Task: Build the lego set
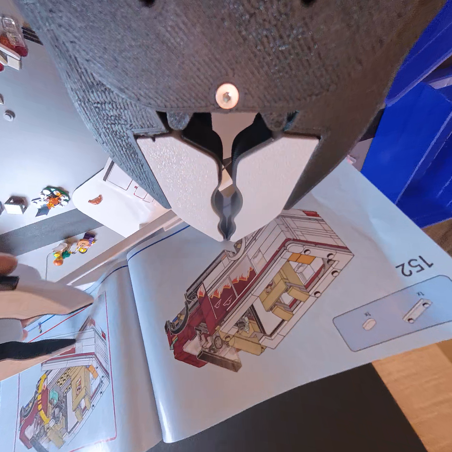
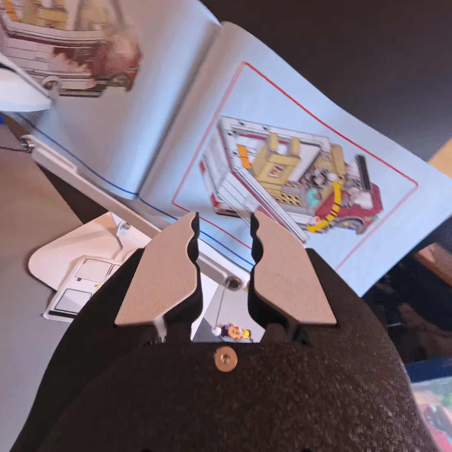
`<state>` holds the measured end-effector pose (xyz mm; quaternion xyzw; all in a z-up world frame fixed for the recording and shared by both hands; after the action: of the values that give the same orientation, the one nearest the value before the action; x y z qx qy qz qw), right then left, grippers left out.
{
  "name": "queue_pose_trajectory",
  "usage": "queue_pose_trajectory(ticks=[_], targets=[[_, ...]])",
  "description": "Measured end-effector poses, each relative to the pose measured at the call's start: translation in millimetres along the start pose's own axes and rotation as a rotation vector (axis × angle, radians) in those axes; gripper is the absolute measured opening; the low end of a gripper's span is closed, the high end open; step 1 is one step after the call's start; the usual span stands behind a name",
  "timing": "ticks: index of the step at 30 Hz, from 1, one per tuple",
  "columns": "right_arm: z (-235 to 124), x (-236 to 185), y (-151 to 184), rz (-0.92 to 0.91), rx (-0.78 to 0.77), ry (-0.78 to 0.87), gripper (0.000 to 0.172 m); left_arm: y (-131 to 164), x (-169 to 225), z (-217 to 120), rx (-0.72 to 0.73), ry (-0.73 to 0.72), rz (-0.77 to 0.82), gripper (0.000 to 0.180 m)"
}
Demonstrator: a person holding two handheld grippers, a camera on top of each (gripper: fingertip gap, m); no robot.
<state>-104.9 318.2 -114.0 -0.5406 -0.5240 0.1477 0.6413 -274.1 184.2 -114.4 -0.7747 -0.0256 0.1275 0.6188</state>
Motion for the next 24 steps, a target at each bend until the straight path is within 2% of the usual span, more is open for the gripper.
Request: queue_pose_trajectory(ticks=[3,6,8,11,13,16,17,19,22,24], targets=[[-3,16,3,0.142,-0.034,-0.009,0.028,2,-2,0,0.014,0.015,-0.057,0.000],[-7,12,-16,0.198,-0.053,-0.036,0.044,2,-3,0,0.016,0.018,-0.088,0.000],[-9,-5,-37,0.165,0.011,-0.058,0.043,3,-3,-1,0.021,0.017,-0.094,0.000],[1,-33,-58,0.128,0.009,-0.082,0.045,4,-3,-2,0.025,0.017,-0.107,0.000],[13,-41,-60,0.102,-0.045,-0.030,0.052,4,-3,-2,0.027,0.022,-0.118,0.000],[21,-46,-58,0.043,-0.043,0.070,0.052,6,-4,-5,0.017,0.029,-0.180,0.000],[22,-47,-57,0.037,-0.039,0.086,0.052,8,-3,-9,0.030,0.049,-0.233,0.000],[21,-49,-56,0.036,-0.026,0.101,0.052,16,11,-23,0.083,0.155,-0.437,0.000],[21,-50,-55,0.021,-0.004,0.108,0.052,42,37,-37,0.108,0.327,-0.818,0.013],[21,-49,-54,0.024,-0.003,0.105,0.052,59,47,-34,0.098,0.367,-1.000,0.026]])
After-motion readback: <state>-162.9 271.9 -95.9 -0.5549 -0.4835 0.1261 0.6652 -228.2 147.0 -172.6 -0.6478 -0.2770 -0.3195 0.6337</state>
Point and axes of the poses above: each gripper's, where its closed fingertips meet, z out along the fingers, y out of its underside, x = y × z across the jaws, the point moved 8 cm from there along -z, back along the fingers, and after that the axes turned 5 degrees about -z, right-handed, at the moved point
